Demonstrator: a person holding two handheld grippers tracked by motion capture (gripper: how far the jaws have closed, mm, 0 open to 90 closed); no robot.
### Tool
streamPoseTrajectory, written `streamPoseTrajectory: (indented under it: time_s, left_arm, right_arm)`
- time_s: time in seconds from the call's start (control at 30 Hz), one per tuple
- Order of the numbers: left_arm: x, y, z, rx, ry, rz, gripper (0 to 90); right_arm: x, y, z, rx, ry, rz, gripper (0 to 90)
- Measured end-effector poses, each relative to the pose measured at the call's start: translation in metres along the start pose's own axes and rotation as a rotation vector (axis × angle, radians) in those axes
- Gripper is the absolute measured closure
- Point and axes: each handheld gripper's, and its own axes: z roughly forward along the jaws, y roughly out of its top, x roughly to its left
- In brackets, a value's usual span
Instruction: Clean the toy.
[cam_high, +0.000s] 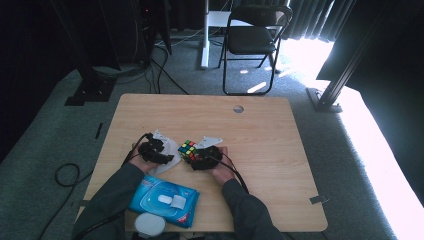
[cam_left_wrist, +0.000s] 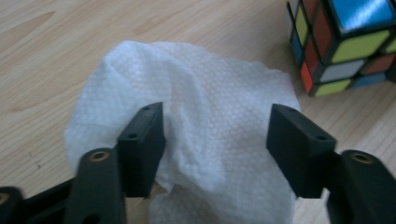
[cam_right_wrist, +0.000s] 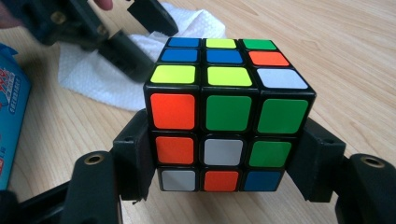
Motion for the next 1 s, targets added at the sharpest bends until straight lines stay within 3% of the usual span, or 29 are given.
streamPoseTrajectory:
  time_s: [0.3, 0.4, 0.53, 0.63, 0.83, 1.0]
  left_arm:
    - [0.003, -0.007, 0.007, 0.028, -0.008, -0.018, 23.9]
    - [0.002, -0.010, 0.009, 0.038, 0.002, -0.004, 19.8]
    - [0.000, -0.008, 0.009, 0.056, 0.026, 0.014, 21.2]
    - [0.001, -0.006, 0.006, 0.069, 0.039, -0.005, 32.7]
    - [0.003, -0.005, 0.001, 0.072, 0.057, -0.002, 77.8]
    - [0.007, -0.005, -0.005, 0.012, 0.022, -0.042, 85.8]
  right_arm:
    - [-0.001, 0.000, -0.002, 0.001, -0.002, 0.003, 33.9]
    - [-0.002, 0.000, -0.003, -0.002, -0.004, 0.004, 33.9]
    - [-0.003, 0.000, -0.003, -0.005, -0.006, 0.005, 33.9]
    - [-0.003, 0.001, -0.003, -0.006, -0.006, 0.006, 33.9]
    - [-0.002, 0.001, -0.003, -0.014, 0.003, 0.007, 33.9]
    - [0.000, 0.002, -0.004, -0.019, 0.014, -0.002, 33.9]
